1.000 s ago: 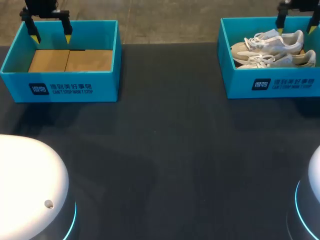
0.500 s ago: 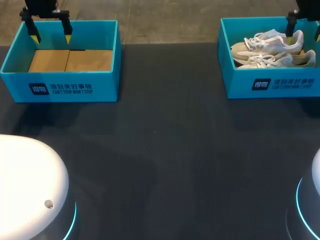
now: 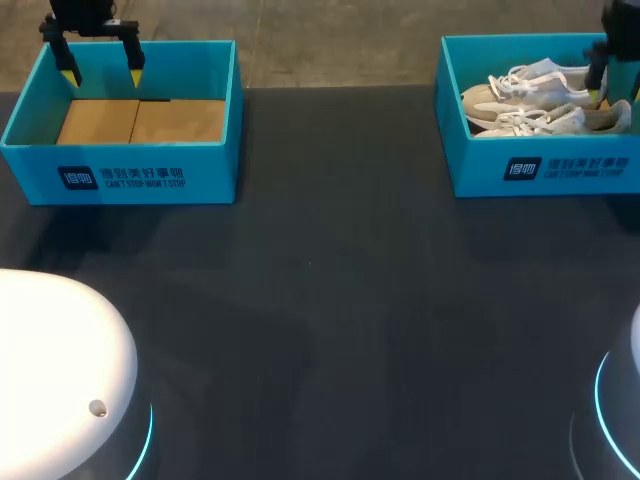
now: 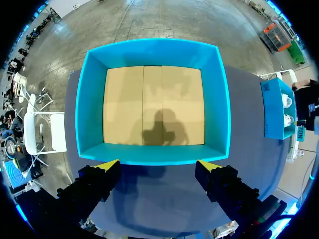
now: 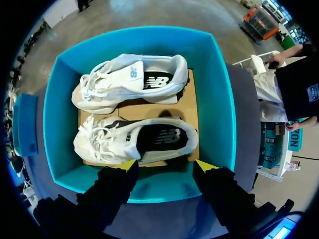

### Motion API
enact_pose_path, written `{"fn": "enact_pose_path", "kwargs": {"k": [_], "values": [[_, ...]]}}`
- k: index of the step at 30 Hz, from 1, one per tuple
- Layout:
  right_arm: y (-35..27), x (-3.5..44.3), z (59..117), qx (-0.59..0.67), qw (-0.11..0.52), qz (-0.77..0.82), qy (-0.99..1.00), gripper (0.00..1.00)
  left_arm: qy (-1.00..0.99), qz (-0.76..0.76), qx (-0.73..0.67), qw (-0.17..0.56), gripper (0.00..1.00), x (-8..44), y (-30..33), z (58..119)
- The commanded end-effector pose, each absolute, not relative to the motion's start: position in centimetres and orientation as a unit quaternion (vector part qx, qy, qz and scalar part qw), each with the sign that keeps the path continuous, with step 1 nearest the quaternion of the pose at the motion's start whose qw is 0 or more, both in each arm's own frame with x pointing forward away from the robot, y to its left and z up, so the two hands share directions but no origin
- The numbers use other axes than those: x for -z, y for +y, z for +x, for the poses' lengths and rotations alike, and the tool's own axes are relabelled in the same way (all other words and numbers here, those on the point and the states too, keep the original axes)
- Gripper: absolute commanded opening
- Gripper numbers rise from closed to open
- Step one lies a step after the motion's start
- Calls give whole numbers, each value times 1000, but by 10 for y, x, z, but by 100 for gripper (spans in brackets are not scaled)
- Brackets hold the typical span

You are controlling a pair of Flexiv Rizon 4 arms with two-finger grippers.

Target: Take the shoe out of the shoebox, open the shoe tongue, remove and reinsert the insole, then place the shoe into the shoebox

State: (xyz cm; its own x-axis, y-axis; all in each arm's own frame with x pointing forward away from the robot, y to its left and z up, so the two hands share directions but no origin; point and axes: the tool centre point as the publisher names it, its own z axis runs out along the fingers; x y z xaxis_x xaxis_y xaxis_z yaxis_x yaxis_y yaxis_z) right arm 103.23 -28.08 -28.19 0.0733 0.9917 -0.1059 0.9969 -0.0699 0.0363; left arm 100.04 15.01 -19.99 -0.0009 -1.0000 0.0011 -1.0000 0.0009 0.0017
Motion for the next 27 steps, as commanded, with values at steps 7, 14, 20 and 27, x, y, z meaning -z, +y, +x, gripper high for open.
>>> {"fn": "enact_pose_path", "kwargs": {"k": [7,14,20,27], "values": [[-291,304,1046,29,36,738,674,66,-707,707,0,1,100,200,150,1000],[-303,313,1048,33,30,742,669,53,-707,707,0,1,100,200,150,1000],[-312,322,1049,36,24,746,665,64,-707,707,0,1,100,200,150,1000],[-316,326,1051,37,22,746,664,69,-707,707,0,1,100,200,150,1000]]}}
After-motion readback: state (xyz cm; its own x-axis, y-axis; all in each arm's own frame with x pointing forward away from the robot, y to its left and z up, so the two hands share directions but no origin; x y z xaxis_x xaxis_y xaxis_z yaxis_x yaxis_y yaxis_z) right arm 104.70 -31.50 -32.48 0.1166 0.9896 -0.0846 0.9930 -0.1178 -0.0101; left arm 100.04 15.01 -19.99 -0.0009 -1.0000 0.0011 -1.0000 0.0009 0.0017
